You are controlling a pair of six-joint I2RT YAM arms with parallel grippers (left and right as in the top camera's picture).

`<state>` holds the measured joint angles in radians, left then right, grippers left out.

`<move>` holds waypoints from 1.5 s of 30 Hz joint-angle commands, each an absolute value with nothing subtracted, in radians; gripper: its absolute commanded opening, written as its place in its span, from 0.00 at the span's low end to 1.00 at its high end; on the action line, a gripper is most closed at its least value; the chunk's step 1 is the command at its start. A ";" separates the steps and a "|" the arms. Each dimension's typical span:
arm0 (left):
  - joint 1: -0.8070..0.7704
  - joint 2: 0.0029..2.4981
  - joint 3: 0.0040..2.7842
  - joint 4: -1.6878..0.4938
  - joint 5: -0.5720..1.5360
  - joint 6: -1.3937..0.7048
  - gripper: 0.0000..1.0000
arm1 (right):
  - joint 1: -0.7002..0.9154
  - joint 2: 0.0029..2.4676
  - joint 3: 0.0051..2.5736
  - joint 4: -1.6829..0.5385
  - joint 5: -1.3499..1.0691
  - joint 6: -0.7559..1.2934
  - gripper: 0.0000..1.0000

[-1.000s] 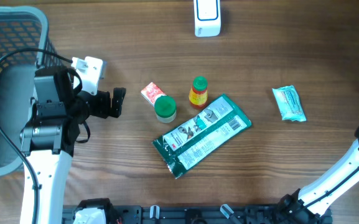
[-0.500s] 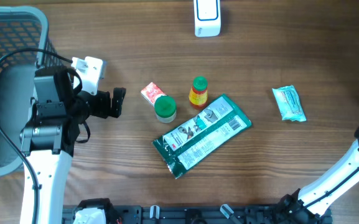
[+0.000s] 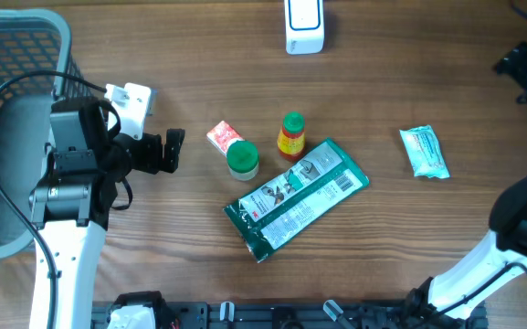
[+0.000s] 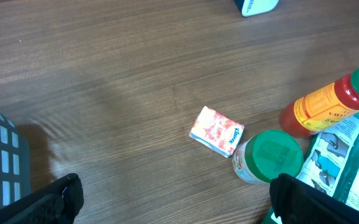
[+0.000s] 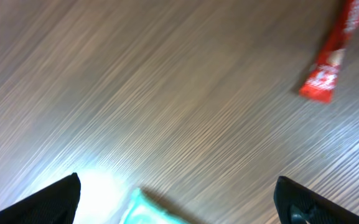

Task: Scan the item barcode
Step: 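Reach the right gripper down onto the mint-green Zappy wipes packet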

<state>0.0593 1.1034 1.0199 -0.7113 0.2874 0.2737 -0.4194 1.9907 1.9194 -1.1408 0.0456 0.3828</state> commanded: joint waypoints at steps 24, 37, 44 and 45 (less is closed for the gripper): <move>0.065 1.108 1.013 -0.709 0.306 0.264 1.00 | 0.140 1.782 1.717 -1.303 0.329 0.369 1.00; 0.065 1.108 1.013 -0.709 0.307 0.265 1.00 | 0.145 1.783 1.208 -0.911 0.374 0.304 0.85; 0.065 1.108 1.013 -0.709 0.306 0.264 1.00 | 0.143 1.784 1.071 -0.693 0.575 0.231 0.73; 0.065 1.108 1.013 -0.709 0.306 0.264 1.00 | 0.142 1.784 1.068 -0.685 0.598 0.217 0.72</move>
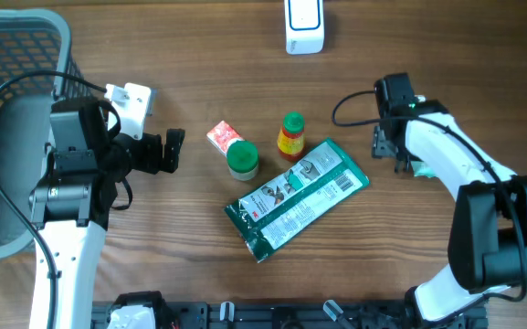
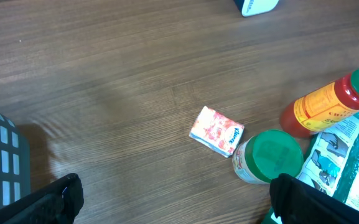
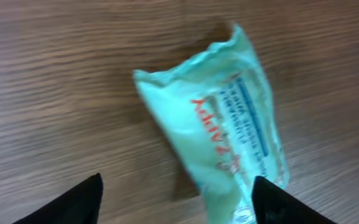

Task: Scan the item barcode
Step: 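Reach the right gripper down onto the mint-green Zappy wipes packet, then grasp the wipes packet with the right gripper and lift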

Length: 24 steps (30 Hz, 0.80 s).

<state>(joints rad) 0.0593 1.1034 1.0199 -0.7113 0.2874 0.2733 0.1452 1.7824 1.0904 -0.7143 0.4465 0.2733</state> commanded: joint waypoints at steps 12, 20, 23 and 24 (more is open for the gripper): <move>0.065 1.108 1.013 -0.709 0.306 0.264 1.00 | 0.142 1.784 1.044 -0.621 0.627 0.105 0.66; 0.065 1.108 1.013 -0.709 0.306 0.265 1.00 | 0.143 1.784 0.979 -0.609 0.556 0.106 0.66; 0.065 1.108 1.013 -0.709 0.306 0.265 1.00 | 0.142 1.784 0.960 -0.593 0.558 0.104 0.65; 0.065 1.108 1.013 -0.709 0.306 0.264 1.00 | 0.139 1.785 0.952 -0.581 0.561 0.104 0.59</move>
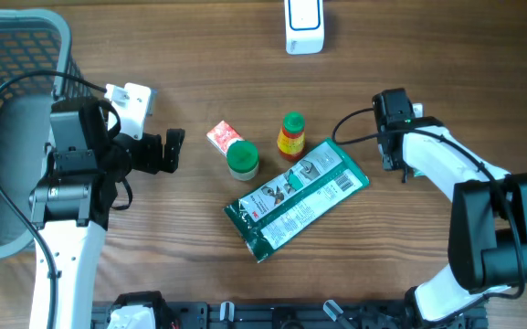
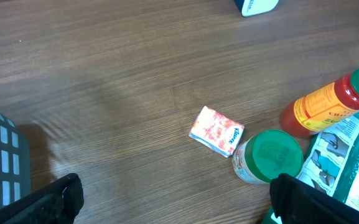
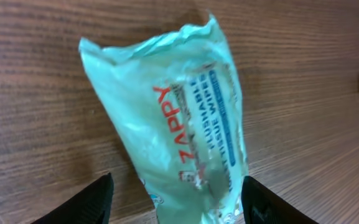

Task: Scan the item barcode
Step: 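Grasp the wipes packet with the right gripper and lift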

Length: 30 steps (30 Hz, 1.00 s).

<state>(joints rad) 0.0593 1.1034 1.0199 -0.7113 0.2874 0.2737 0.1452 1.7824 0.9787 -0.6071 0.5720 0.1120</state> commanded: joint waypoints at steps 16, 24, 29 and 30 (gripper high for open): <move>0.065 1.108 1.013 -0.709 0.306 0.265 1.00 | 0.064 1.801 0.900 -0.515 0.242 0.118 0.04; 0.065 1.108 1.013 -0.709 0.306 0.265 1.00 | 0.064 1.754 1.092 -0.685 -0.360 0.094 0.04; 0.065 1.108 1.013 -0.709 0.306 0.265 1.00 | 0.058 1.735 1.099 -0.714 -0.646 0.034 0.04; 0.065 1.108 1.013 -0.709 0.306 0.264 1.00 | 0.051 1.735 1.099 -0.722 -0.720 0.021 0.04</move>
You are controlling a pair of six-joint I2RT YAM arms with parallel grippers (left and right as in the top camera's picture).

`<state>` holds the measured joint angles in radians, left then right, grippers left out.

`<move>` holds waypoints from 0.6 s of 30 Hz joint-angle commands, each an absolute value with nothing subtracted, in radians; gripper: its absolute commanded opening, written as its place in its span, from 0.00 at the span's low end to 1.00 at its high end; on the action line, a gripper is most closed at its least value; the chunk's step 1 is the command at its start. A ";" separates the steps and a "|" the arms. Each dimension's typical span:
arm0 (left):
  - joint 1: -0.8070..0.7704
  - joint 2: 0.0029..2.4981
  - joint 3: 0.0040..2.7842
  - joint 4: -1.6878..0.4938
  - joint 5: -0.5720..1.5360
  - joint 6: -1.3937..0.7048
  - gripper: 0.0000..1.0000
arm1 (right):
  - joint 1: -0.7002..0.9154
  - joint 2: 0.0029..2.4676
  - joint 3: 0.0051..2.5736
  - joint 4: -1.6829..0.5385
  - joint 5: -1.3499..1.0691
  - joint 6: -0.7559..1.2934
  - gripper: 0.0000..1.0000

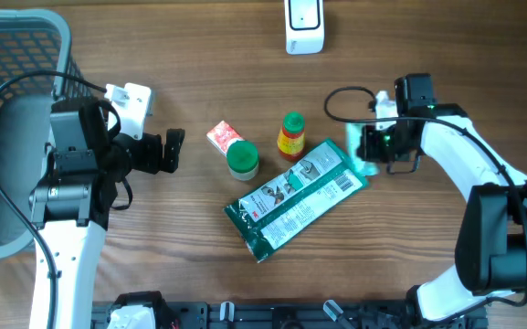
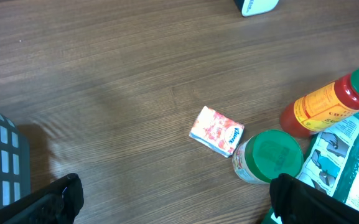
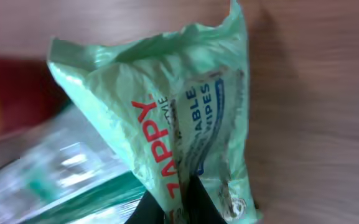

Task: Scan the item barcode
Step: 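Grasp the wipes packet with the right gripper and lift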

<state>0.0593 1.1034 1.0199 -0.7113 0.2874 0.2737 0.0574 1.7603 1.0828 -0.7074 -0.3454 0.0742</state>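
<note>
A mint-green Zappy wipes packet (image 3: 173,118) hangs in my right gripper (image 3: 174,202), whose fingers are shut on its lower end. From overhead the right gripper (image 1: 371,153) and the packet (image 1: 367,168) are at the right end of a large green package (image 1: 295,196). The white scanner (image 1: 304,26) stands at the table's far edge. My left gripper (image 1: 170,151) stays open to the left of the items, holding nothing; in its wrist view the left gripper (image 2: 179,205) spans bare wood.
A pink tissue pack (image 2: 216,130), a green-lidded jar (image 2: 269,155) and a red sauce bottle (image 2: 328,106) stand close together mid-table. A grey basket (image 1: 26,37) fills the far left. A red sachet lies at the right edge.
My right gripper stood open around the wipes packet lying on the table; now it is shut on the packet and sits further left, over the end of the large green package.
The wipes packet lay right of the green package with my right arm off at the right edge. Then the right gripper was open over the packet, then lower around it. Now it holds the packet by the green package. The left arm has stayed still.
</note>
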 commanded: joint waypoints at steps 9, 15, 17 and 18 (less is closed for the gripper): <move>0.065 1.108 1.013 -0.709 0.306 0.264 1.00 | -0.056 1.735 1.099 -0.724 -1.242 -0.001 0.04; 0.065 1.108 1.013 -0.709 0.306 0.265 1.00 | -0.107 1.735 1.099 -0.723 -1.465 -0.021 0.04; 0.065 1.108 1.013 -0.709 0.307 0.264 1.00 | -0.109 1.735 1.099 -0.723 -1.528 0.011 0.04; 0.065 1.108 1.013 -0.709 0.306 0.265 1.00 | -0.109 1.735 1.099 -0.723 -1.566 0.032 0.04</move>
<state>0.0593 1.1034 1.0199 -0.7113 0.2874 0.2737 -0.1066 1.7603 1.0828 -0.7258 -1.3167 0.0135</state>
